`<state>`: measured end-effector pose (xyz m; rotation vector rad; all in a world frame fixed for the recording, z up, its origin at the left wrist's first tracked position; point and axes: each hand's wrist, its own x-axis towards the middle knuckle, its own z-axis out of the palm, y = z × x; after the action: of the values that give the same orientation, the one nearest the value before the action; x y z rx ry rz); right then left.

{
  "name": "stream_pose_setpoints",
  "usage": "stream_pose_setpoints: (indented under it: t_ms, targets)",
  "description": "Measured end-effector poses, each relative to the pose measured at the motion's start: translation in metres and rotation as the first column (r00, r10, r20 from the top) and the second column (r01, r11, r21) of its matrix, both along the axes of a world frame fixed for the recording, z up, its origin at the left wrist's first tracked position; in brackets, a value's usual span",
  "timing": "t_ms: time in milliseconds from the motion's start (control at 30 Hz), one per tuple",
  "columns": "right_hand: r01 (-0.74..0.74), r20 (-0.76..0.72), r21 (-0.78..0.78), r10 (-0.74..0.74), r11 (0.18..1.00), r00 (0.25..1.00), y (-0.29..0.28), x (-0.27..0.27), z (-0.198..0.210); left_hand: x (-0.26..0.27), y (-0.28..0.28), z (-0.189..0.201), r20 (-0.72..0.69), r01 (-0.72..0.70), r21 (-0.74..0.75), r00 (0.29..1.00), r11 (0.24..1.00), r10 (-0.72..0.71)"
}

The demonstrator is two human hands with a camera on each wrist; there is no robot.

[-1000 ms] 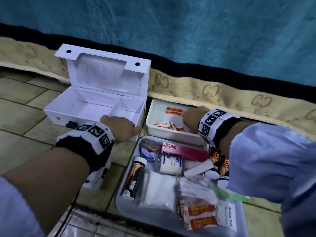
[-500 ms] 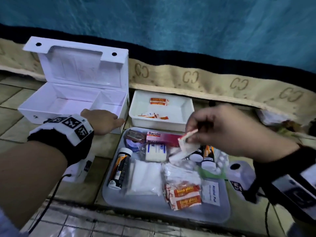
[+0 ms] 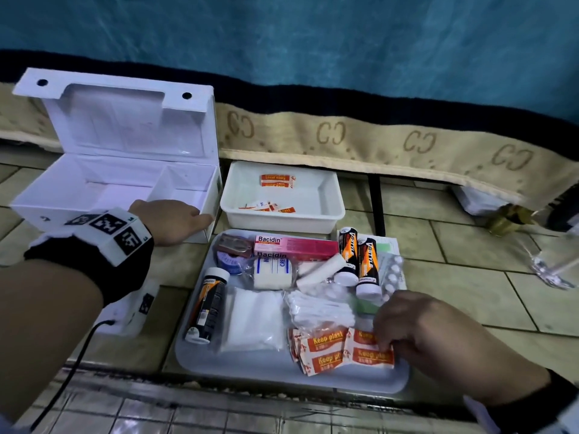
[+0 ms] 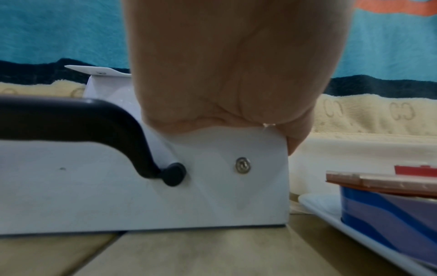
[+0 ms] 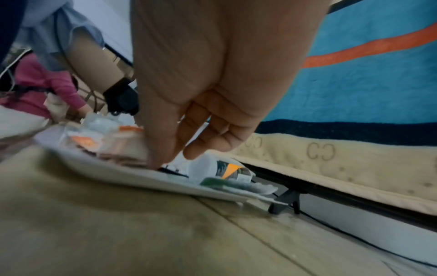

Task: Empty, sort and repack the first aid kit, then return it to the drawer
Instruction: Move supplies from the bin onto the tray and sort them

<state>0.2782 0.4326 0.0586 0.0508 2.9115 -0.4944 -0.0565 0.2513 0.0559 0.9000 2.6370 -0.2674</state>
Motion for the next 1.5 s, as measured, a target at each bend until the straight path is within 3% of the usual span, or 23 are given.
stream_pose_setpoints:
  t_ms: [267,500,633,833,967,1033,1167,1267,1400,1500]
  targets:
    - [0.1,-0.024,0.084,-0.099,0.991,0.995,-0.01,-0.005,0.01,-0.001,0.0,-0.001,-0.008,-0.003,-0.002,1.0,1.0,0.003]
    - [-0.034,-0.12,0.341,0.08,0.939,0.99,-0.044,-0.051,0.009,-0.001,0.0,-0.002,-0.009,-0.01,0.004,1.0,1.0,0.01]
    - [-0.007,-0.133,0.422,0.069,0.906,0.989,-0.05,-0.068,0.009,0.0,0.0,-0.001,-0.017,0.001,-0.006,1.0,1.0,-0.001]
    - [0.01,-0.03,0.45,0.004,0.893,1.0,-0.052,-0.08,0.014,0.001,-0.001,0.001,-0.016,0.006,0.006,1.0,1.0,-0.005]
    - [-0.084,0.129,0.399,0.034,0.913,0.991,-0.045,-0.093,0.048,0.0,-0.002,0.002,0.007,0.012,0.007,1.0,1.0,-0.012]
    - [-0.055,0.084,0.41,0.022,0.91,0.996,-0.038,-0.105,0.074,0.0,-0.002,0.003,0.021,0.015,0.005,1.0,1.0,-0.015]
    - [0.055,-0.071,0.559,-0.019,0.828,0.997,-0.011,-0.151,0.097,0.001,-0.003,0.004,-0.001,0.031,0.006,1.0,1.0,-0.031]
    - [0.039,0.002,0.612,-0.051,0.79,0.999,0.006,-0.2,0.085,0.003,-0.003,0.005,-0.018,0.067,-0.041,0.998,0.997,-0.068]
    - [-0.106,0.161,0.636,0.003,0.765,0.987,0.01,-0.256,0.05,0.003,-0.003,0.006,-0.023,0.082,-0.055,0.996,0.995,-0.083]
    - [-0.146,0.193,0.654,0.022,0.743,0.981,0.013,-0.283,0.023,0.002,-0.003,0.005,-0.014,0.068,-0.052,0.998,0.996,-0.069]
